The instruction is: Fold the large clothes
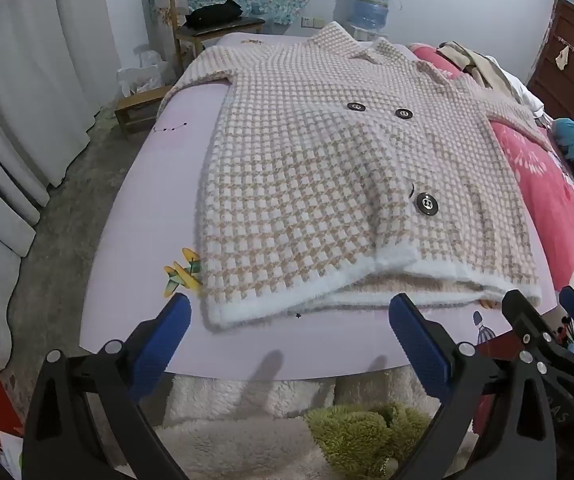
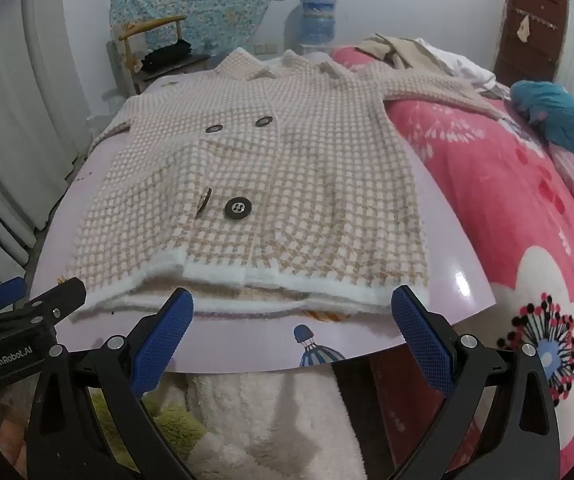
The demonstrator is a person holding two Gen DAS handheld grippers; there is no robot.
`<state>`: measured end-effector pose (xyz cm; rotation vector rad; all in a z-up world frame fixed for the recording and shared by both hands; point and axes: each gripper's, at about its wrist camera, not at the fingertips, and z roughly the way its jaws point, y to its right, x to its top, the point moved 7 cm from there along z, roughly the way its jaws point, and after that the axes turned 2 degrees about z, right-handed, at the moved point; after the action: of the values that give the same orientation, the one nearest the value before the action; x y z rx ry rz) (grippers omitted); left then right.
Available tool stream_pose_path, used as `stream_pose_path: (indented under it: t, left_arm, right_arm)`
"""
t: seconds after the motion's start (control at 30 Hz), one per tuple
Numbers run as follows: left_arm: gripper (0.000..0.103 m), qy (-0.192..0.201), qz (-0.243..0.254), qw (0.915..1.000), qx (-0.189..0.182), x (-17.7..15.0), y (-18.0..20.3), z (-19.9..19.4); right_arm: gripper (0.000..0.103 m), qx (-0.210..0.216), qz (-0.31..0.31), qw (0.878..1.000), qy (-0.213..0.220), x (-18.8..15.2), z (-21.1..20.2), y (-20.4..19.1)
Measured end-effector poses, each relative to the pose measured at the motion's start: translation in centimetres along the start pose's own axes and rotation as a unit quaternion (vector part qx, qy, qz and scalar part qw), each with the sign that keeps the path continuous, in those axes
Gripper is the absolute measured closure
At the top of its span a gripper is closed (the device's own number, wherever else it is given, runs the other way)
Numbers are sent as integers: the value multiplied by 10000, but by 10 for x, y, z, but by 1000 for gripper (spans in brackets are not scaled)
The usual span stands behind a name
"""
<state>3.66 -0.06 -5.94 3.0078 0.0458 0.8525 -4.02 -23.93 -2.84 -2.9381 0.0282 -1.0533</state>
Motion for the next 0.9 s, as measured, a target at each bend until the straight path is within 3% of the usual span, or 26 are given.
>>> stream_pose_path:
  t: [0.9]
  left_arm:
    - [5, -61, -57, 10000, -27, -4, 0, 2]
  right_arm:
    - [8, 115, -75, 9999, -49, 1, 0, -7]
